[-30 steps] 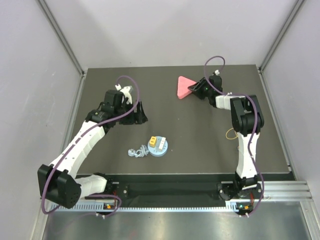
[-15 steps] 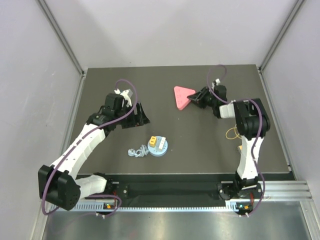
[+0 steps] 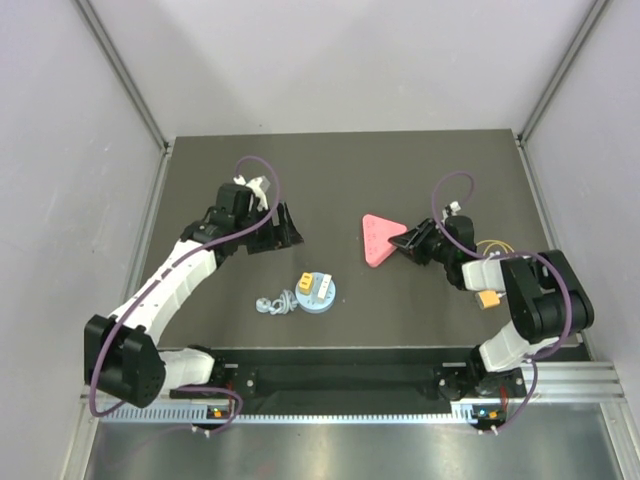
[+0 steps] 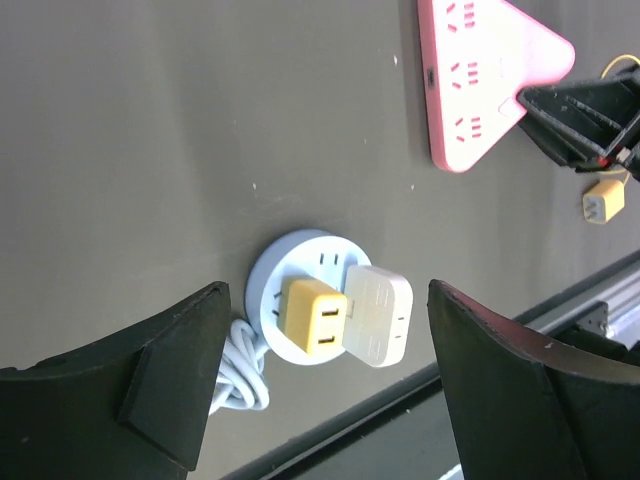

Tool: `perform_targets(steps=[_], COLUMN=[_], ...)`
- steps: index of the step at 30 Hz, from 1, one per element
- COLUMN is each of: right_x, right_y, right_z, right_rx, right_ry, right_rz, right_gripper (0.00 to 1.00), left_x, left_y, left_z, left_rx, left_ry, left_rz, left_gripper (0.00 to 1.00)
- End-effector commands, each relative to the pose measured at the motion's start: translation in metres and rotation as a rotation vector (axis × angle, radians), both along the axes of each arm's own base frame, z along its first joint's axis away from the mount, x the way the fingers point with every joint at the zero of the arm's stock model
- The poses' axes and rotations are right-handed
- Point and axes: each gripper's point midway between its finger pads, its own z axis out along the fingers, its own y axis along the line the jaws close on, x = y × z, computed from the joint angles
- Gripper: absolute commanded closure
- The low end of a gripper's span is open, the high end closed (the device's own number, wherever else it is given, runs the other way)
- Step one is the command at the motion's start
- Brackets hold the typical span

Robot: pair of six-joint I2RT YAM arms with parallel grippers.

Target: Insert the plug

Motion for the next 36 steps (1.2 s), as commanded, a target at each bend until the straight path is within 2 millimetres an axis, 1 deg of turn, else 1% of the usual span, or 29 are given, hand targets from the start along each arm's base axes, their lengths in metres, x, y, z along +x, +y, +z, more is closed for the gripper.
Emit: perform_targets(steps=[1, 2, 3, 5, 6, 7, 8, 9, 10, 11, 12, 13, 14, 15, 16, 17, 18, 19, 20, 21, 22, 23, 24, 25, 26, 27, 29, 32, 36], right_x=[-0.009, -0.011, -0.015, -0.018, -0.021, -0.021, -0.024, -0.023, -0.024, -0.025, -0.028, -0.028, -0.025, -0.030, -0.031, -0.031, -0.036, -0.036, -0.040, -0.042, -0.046, -0.046, -0.047, -0.049, -0.046, -0.047, -0.046, -0.046, -0.045], right_y=[-0.001, -0.001, -0.001, -0.002, -0.003, -0.002, -0.003, -0.002, -0.004, -0.007, -0.010, -0.012, -0.013, -0.016, -0.015, -0.015, -0.014, -0.013, -0.013, -0.014, -0.015, -0.016, -0.019, -0.026, -0.029, -0.031, -0.031, -0.025, -0.022], right_z=[-0.009, -0.011, -0.013, -0.007, -0.006, 0.003, 0.003, 0.008, 0.014, 0.015, 0.013, 0.018, 0.024, 0.022, 0.028, 0.034, 0.039, 0.047, 0.049, 0.054, 0.067, 0.077, 0.085, 0.097, 0.109, 0.120, 0.132, 0.141, 0.136], right_rx=[-0.040, -0.042, -0.041, -0.041, -0.042, -0.038, -0.044, -0.058, -0.074, -0.102, -0.151, -0.168, -0.180, -0.209, -0.212, -0.218, -0.214, -0.212, -0.211, -0.222, -0.225, -0.233, -0.261, -0.290, -0.314, -0.324, -0.330, -0.312, -0.298], right_ry=[0.041, 0.051, 0.061, 0.053, 0.050, 0.025, 0.033, 0.015, 0.003, 0.007, 0.033, 0.025, 0.013, 0.035, 0.020, 0.009, 0.005, -0.019, -0.015, -0.036, -0.073, -0.101, -0.132, -0.165, -0.207, -0.241, -0.274, -0.299, -0.292], right_rz=[-0.004, -0.002, 0.001, 0.002, 0.005, 0.011, 0.016, 0.031, 0.038, 0.039, 0.055, 0.054, 0.058, 0.077, 0.091, 0.100, 0.116, 0.122, 0.128, 0.140, 0.142, 0.141, 0.144, 0.121, 0.117, 0.108, 0.113, 0.140, 0.153], right_gripper=[0.93, 0.90, 0.85, 0.77, 0.67, 0.62, 0.53, 0.49, 0.44, 0.40, 0.33, 0.30, 0.25, 0.24, 0.22, 0.18, 0.16, 0.13, 0.09, 0.06, 0.02, 0.00, 0.00, 0.00, 0.00, 0.00, 0.00, 0.00, 0.00], left_x=[0.026, 0.028, 0.031, 0.040, 0.043, 0.053, 0.058, 0.065, 0.078, 0.087, 0.095, 0.108, 0.117, 0.124, 0.137, 0.150, 0.163, 0.172, 0.180, 0.195, 0.207, 0.205, 0.221, 0.227, 0.226, 0.237, 0.240, 0.242, 0.236], left_y=[0.004, 0.005, 0.006, 0.008, 0.010, 0.014, 0.018, 0.024, 0.038, 0.050, 0.065, 0.071, 0.087, 0.093, 0.096, 0.110, 0.116, 0.123, 0.138, 0.145, 0.152, 0.167, 0.171, 0.173, 0.173, 0.173, 0.174, 0.178, 0.170], left_z=[0.033, 0.035, 0.038, 0.046, 0.047, 0.053, 0.054, 0.056, 0.056, 0.055, 0.055, 0.052, 0.050, 0.049, 0.044, 0.052, 0.035, 0.032, 0.026, 0.038, 0.011, -0.003, 0.010, -0.022, -0.031, -0.037, -0.040, -0.045, -0.058], left_rx=[0.033, 0.037, 0.041, 0.047, 0.056, 0.076, 0.095, 0.121, 0.191, 0.236, 0.261, 0.272, 0.267, 0.251, 0.239, 0.228, 0.245, 0.269, 0.321, 0.349, 0.413, 0.492, 0.502, 0.531, 0.543, 0.549, 0.560, 0.576, 0.531], left_ry=[-0.123, -0.127, -0.138, -0.157, -0.156, -0.174, -0.182, -0.196, -0.220, -0.231, -0.233, -0.232, -0.218, -0.210, -0.200, -0.211, -0.173, -0.170, -0.158, -0.186, -0.132, -0.069, -0.088, -0.012, 0.028, 0.045, 0.073, 0.087, 0.122], left_rz=[0.017, 0.021, 0.030, 0.055, 0.070, 0.099, 0.113, 0.142, 0.199, 0.251, 0.298, 0.321, 0.358, 0.369, 0.373, 0.407, 0.416, 0.418, 0.451, 0.471, 0.459, 0.493, 0.514, 0.497, 0.480, 0.477, 0.494, 0.526, 0.508], left_gripper=[0.16, 0.16, 0.16, 0.16, 0.16, 0.16, 0.16, 0.16, 0.16, 0.16, 0.15, 0.15, 0.15, 0.14, 0.14, 0.14, 0.14, 0.13, 0.12, 0.11, 0.10, 0.09, 0.08, 0.07, 0.07, 0.06, 0.06, 0.06, 0.09])
